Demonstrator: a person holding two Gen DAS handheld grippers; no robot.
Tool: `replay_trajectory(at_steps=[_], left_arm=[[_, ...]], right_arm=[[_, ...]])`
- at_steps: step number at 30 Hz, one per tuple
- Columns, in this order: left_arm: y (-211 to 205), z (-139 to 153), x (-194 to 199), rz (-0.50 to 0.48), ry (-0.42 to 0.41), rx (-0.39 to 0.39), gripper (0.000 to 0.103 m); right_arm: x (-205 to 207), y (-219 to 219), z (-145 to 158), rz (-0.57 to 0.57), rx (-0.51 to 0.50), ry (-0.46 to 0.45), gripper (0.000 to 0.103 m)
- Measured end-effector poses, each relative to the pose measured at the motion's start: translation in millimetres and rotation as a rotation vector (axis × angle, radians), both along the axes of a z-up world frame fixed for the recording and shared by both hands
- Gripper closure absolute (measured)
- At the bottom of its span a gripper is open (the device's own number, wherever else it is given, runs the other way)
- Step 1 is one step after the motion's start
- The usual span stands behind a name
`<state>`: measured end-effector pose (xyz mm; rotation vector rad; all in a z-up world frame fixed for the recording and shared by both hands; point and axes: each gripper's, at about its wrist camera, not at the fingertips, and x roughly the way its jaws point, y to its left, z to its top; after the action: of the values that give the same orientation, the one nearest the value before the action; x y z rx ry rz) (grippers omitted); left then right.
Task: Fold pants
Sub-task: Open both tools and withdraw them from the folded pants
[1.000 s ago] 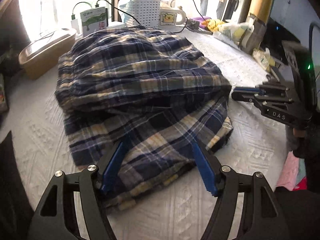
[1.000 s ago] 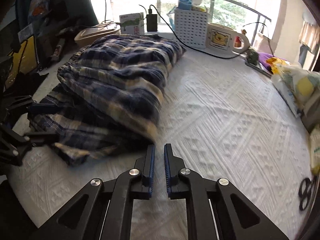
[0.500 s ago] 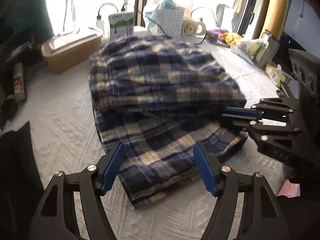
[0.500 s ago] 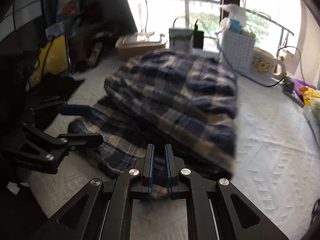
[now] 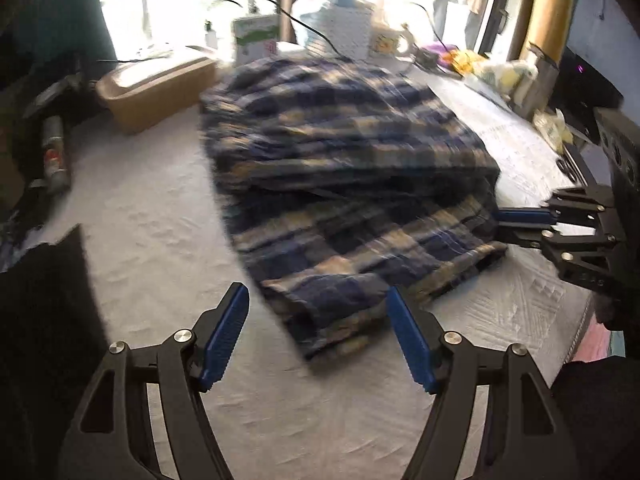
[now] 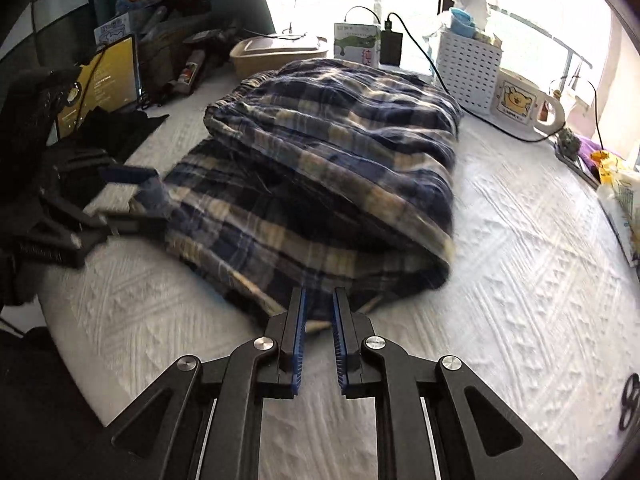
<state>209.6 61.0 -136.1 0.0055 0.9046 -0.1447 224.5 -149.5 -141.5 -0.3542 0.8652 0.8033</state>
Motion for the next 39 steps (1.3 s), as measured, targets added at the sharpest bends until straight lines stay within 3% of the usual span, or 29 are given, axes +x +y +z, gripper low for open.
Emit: replay_trajectory(at_steps=[1, 2, 3, 10, 14, 16, 19, 23, 27, 30, 34, 39], left_arm=[[5.2, 4.0, 0.6, 0.014, -0.010, 0.005, 0.031], [12.4, 9.3, 2.8, 0.035, -0.022, 0.009, 0.031], [17.7, 13.0, 5.7, 0.050, -0.030, 0.011, 0.031], [29.1, 33.4, 41.0, 0.064, -0.098, 0.039, 0.031], [26.0, 39.8, 70.1, 0.042, -0.131, 0.046, 0.031], [26.6, 37.2, 87.1, 0.034, -0.136, 0.030, 0.031], [34.0, 26.1, 111.9, 0.054, -0.109, -0.007, 0.031], [41.3, 3.2, 135.6, 0.077, -0.027, 0.026, 0.031], [51.2, -7.6, 140.9, 0.092, 0.015, -0.027, 0.024], [49.5, 3.1, 135.7, 0.085, 0.004, 0.004, 0.024], [56.6, 27.8, 126.2, 0.081, -0.049, -0.018, 0.024], [74.9, 38.2, 141.5, 0.102, -0.082, -0.086, 0.024]], right_arm=[[2.0, -5.1, 5.0, -0.012, 0.014, -0.003, 0.073], [4.1, -9.7, 9.3, -0.023, 0.027, -0.009, 0.046], [7.9, -13.9, 15.8, -0.039, 0.046, -0.022, 0.025], [59.6, -14.5, 49.8, -0.122, 0.099, -0.141, 0.025], [110.8, -5.0, 45.9, -0.163, 0.088, -0.141, 0.025], [129.3, 0.6, 37.9, -0.164, 0.034, -0.145, 0.025], [150.5, 5.3, 22.8, -0.154, -0.024, -0.141, 0.025], [166.6, 10.8, -4.4, -0.134, -0.132, -0.144, 0.025], [174.0, 10.0, -3.8, -0.117, -0.140, -0.141, 0.019], [181.4, 3.2, 10.9, -0.120, -0.071, -0.088, 0.019], [191.7, -6.0, 38.9, -0.131, 0.058, -0.071, 0.019], [218.4, 2.5, 42.4, -0.177, 0.079, -0.081, 0.019]])
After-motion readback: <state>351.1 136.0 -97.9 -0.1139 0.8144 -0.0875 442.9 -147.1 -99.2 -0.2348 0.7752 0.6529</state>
